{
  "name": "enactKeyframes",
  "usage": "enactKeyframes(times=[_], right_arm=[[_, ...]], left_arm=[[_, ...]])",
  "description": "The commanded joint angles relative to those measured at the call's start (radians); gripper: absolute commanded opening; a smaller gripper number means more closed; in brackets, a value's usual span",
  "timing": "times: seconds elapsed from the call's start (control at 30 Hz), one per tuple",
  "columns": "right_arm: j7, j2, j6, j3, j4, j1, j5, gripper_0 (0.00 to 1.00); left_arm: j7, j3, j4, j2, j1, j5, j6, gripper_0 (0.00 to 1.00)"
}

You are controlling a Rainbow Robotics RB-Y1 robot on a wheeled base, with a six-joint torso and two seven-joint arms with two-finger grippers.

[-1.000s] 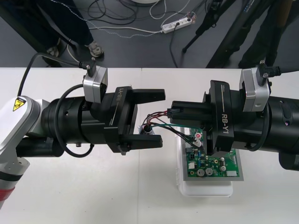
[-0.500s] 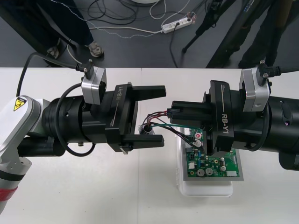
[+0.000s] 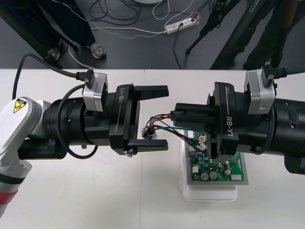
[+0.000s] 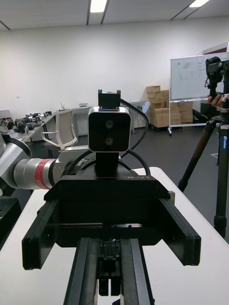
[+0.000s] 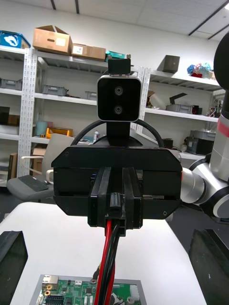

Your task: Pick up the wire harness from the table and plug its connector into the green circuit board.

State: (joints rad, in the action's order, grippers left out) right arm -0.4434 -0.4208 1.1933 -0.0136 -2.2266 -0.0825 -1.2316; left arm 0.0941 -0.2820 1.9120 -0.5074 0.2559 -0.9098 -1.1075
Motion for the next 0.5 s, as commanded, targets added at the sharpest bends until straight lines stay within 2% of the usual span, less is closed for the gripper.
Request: enactKeyframes(times=[0.03,0.5], right_arm=[[0.029,0.016,-0.008,0.017,-0.039,-0.023,0.012,0.00],[0.029,0.017,-0.008,0.017,-0.038,-0.023,0.012,0.00]], left_arm=[[-0.068,0.029,0.010,0.018,0.043,-0.011,-0.038,1.00],[-0.108,0.035,0.010,0.026,0.048,-0.009,-0.038,1.00]])
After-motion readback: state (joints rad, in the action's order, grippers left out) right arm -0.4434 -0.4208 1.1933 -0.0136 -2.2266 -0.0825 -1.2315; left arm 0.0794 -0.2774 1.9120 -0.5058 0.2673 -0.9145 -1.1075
